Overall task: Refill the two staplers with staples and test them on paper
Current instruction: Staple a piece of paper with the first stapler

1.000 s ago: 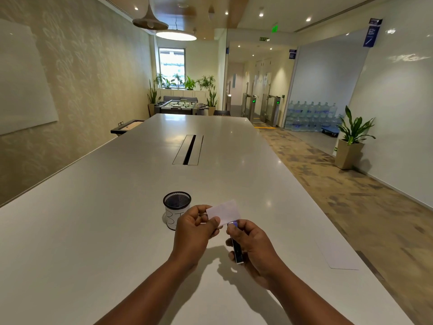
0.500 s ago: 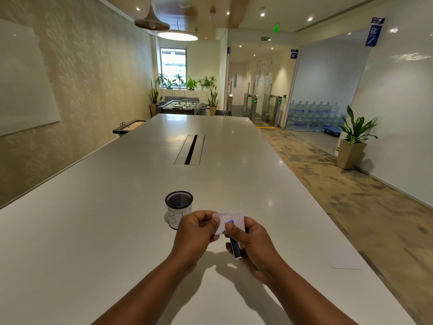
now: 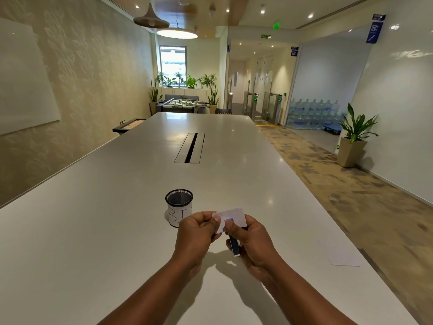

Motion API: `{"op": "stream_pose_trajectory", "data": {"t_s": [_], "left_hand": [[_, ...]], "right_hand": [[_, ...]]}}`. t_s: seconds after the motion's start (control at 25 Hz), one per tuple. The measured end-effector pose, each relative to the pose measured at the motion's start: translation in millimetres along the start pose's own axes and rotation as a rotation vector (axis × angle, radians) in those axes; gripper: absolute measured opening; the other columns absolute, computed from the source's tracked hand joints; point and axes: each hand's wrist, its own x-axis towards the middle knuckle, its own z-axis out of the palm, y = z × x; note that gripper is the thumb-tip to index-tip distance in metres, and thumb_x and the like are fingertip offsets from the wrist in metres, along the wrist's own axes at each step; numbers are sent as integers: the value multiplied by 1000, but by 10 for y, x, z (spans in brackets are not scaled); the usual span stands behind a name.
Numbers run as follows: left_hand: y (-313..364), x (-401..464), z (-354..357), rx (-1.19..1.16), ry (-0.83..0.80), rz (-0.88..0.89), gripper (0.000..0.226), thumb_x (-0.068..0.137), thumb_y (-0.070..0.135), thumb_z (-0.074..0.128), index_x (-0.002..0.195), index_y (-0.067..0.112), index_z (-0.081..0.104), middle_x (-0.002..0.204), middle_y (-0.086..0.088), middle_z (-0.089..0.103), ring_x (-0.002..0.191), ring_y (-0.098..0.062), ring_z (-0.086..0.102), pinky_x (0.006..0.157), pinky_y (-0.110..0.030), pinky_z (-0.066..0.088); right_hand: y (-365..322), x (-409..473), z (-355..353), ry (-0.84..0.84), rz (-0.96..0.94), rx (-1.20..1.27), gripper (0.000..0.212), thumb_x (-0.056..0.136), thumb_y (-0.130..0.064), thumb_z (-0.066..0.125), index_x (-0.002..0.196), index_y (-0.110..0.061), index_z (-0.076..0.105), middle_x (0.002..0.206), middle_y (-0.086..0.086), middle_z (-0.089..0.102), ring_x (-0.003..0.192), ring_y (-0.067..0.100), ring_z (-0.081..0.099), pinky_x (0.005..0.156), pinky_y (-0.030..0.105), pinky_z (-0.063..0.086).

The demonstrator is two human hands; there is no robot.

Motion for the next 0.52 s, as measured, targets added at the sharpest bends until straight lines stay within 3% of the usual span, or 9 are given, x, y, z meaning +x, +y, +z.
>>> {"op": "stream_pose_trajectory", "data": {"t_s": [0.16,0.4,0.52], "left_hand": [[-33,-25,19,-19,-19,6,10,96,10,68,98,18,74,87,4,82,85,-13,78,71,-21,60],[-107,90,-2,-34,26,-57,10,96,10,68,99,16,75,87,2,82,82,-13,78,69,-22,60],[-165,191,-21,-95,113,-123,9,97,9,67,99,15,73,87,-1,81,80,-13,77,67,-22,60]], "right_hand": [[29,-2,8,50,-18,22,40,74,-33,80,104,-7,75,73,5,68,58,17,55,55,32,49],[70,13,-45,-16,17,-43,34,86,-28,77,115,-11,72,88,4,71,70,16,59,66,29,53],[75,77,-192,12,56,-34,26,85,-12,79,110,-10,72,86,2,74,71,15,64,64,27,53]]}}
